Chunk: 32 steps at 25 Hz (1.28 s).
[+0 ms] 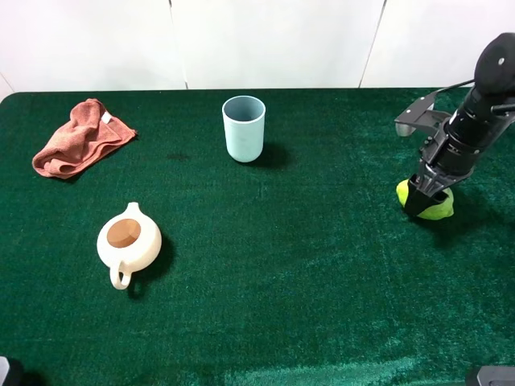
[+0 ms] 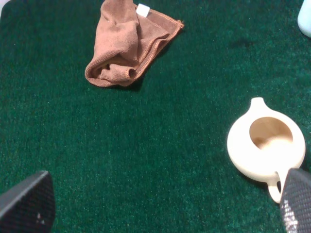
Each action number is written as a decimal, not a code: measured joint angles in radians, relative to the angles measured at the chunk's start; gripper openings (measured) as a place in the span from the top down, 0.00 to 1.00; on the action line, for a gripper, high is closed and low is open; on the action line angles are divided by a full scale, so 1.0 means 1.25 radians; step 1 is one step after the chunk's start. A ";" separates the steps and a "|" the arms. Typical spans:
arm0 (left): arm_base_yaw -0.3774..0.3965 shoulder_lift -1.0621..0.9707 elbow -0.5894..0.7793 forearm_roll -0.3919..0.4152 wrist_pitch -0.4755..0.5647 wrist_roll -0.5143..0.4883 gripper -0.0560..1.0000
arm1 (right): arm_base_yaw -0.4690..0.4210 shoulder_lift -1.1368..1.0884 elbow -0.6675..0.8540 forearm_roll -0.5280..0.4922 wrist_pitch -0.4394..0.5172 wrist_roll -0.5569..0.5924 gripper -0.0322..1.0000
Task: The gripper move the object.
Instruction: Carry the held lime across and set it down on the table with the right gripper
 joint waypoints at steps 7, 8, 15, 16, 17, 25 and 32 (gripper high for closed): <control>0.000 0.000 0.000 0.000 0.000 0.000 0.06 | 0.000 -0.009 -0.022 0.016 0.056 0.025 0.51; 0.000 0.000 0.000 0.000 0.000 0.000 0.06 | 0.000 -0.017 -0.024 0.023 0.062 0.026 0.51; 0.000 0.000 0.000 0.000 0.000 0.000 0.06 | 0.000 -0.067 -0.029 0.032 0.113 0.088 0.51; 0.000 0.000 0.000 0.000 0.000 0.000 0.06 | 0.001 -0.073 -0.029 0.033 0.120 0.094 0.51; 0.000 0.000 0.000 0.000 0.000 0.000 0.06 | 0.003 -0.078 -0.029 0.033 0.126 0.104 0.51; 0.000 0.000 0.000 0.000 0.000 0.000 0.06 | 0.098 -0.106 -0.088 -0.003 0.199 0.224 0.51; 0.000 0.000 0.000 0.000 0.000 0.000 0.06 | 0.185 -0.106 -0.163 -0.011 0.233 0.334 0.51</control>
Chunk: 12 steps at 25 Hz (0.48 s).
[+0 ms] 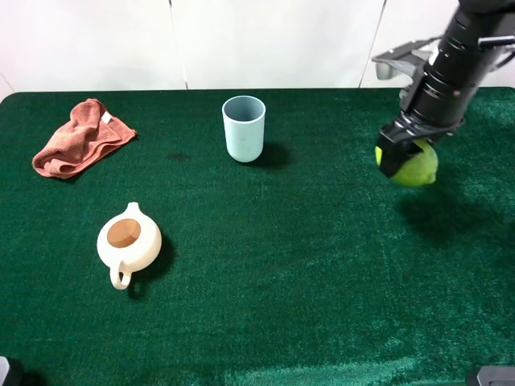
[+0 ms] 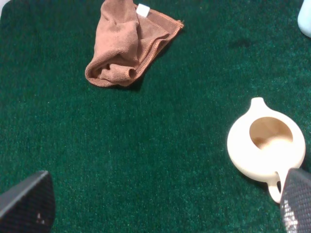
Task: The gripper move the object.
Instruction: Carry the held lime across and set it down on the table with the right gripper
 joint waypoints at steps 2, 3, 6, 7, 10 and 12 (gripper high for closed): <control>0.000 0.000 0.000 0.000 0.000 0.000 0.06 | 0.018 0.000 -0.020 0.008 0.001 0.034 0.51; 0.000 0.000 0.000 0.000 0.000 0.000 0.06 | 0.023 0.000 -0.029 0.013 0.002 0.054 0.51; 0.000 0.000 0.000 0.000 0.000 0.000 0.06 | 0.037 0.000 -0.056 0.023 0.002 0.103 0.51; 0.000 0.000 0.000 0.000 0.000 0.000 0.06 | 0.038 0.000 -0.062 0.027 0.002 0.117 0.51; 0.000 0.000 0.000 0.000 0.000 0.000 0.06 | 0.038 0.010 -0.088 0.031 0.013 0.160 0.51; 0.000 0.000 0.000 0.000 0.000 0.000 0.06 | 0.038 0.030 -0.110 0.036 0.025 0.180 0.51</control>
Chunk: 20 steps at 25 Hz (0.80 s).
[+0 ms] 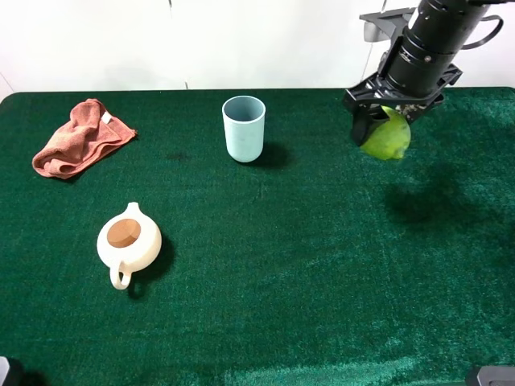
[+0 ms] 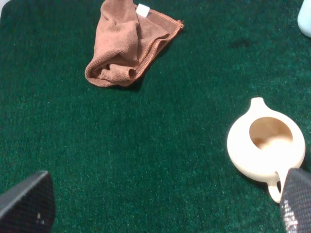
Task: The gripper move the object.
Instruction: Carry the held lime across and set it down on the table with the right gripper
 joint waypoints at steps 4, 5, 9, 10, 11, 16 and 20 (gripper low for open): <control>0.000 0.000 0.000 0.000 0.000 0.000 0.06 | 0.000 0.043 -0.030 0.007 0.002 0.016 0.51; 0.000 0.000 0.000 0.000 0.000 0.000 0.06 | 0.000 0.050 -0.038 0.010 0.002 0.020 0.51; 0.000 0.000 0.000 0.000 0.000 0.000 0.06 | 0.000 0.079 -0.064 0.029 -0.013 0.035 0.51; 0.000 0.000 0.000 0.000 0.000 0.000 0.06 | 0.000 0.086 -0.069 0.036 -0.023 0.037 0.51; 0.000 0.000 0.000 0.000 0.000 0.000 0.06 | 0.000 0.094 -0.074 0.040 -0.032 0.040 0.51; 0.000 0.000 0.000 0.000 0.000 0.000 0.06 | 0.000 0.142 -0.115 0.056 -0.050 0.055 0.51; 0.000 0.000 0.000 0.000 0.000 0.000 0.06 | 0.008 0.189 -0.162 0.058 -0.064 0.063 0.51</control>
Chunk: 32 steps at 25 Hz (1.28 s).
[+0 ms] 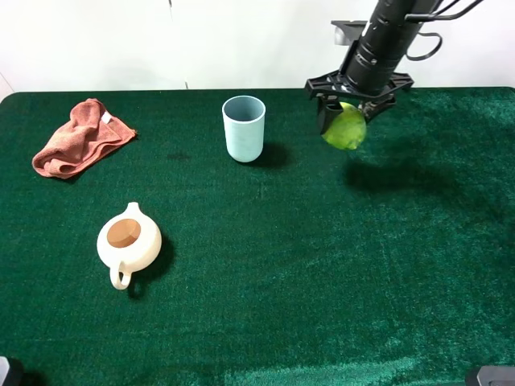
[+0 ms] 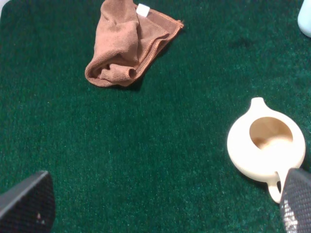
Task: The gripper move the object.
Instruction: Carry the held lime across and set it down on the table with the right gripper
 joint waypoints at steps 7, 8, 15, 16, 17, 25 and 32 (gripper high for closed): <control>0.000 0.000 0.000 0.000 0.000 0.000 0.06 | 0.021 0.062 -0.050 0.001 -0.041 0.023 0.51; 0.000 0.000 0.000 0.000 0.000 0.000 0.06 | 0.021 0.066 -0.050 0.003 -0.049 0.025 0.51; 0.000 0.000 0.000 0.000 0.000 0.000 0.07 | 0.041 0.101 -0.050 -0.001 -0.090 0.034 0.51; 0.000 0.000 0.000 0.000 0.000 0.000 0.07 | 0.049 0.104 -0.050 -0.004 -0.097 0.038 0.51; 0.000 0.000 0.000 0.000 0.000 0.000 0.07 | 0.055 0.104 -0.050 -0.006 -0.106 0.043 0.51; 0.000 0.000 0.000 0.000 0.000 0.000 0.07 | 0.064 0.122 -0.052 -0.036 -0.149 0.064 0.51; 0.000 0.000 0.000 0.000 0.000 0.000 0.07 | 0.064 0.158 -0.053 -0.047 -0.170 0.067 0.51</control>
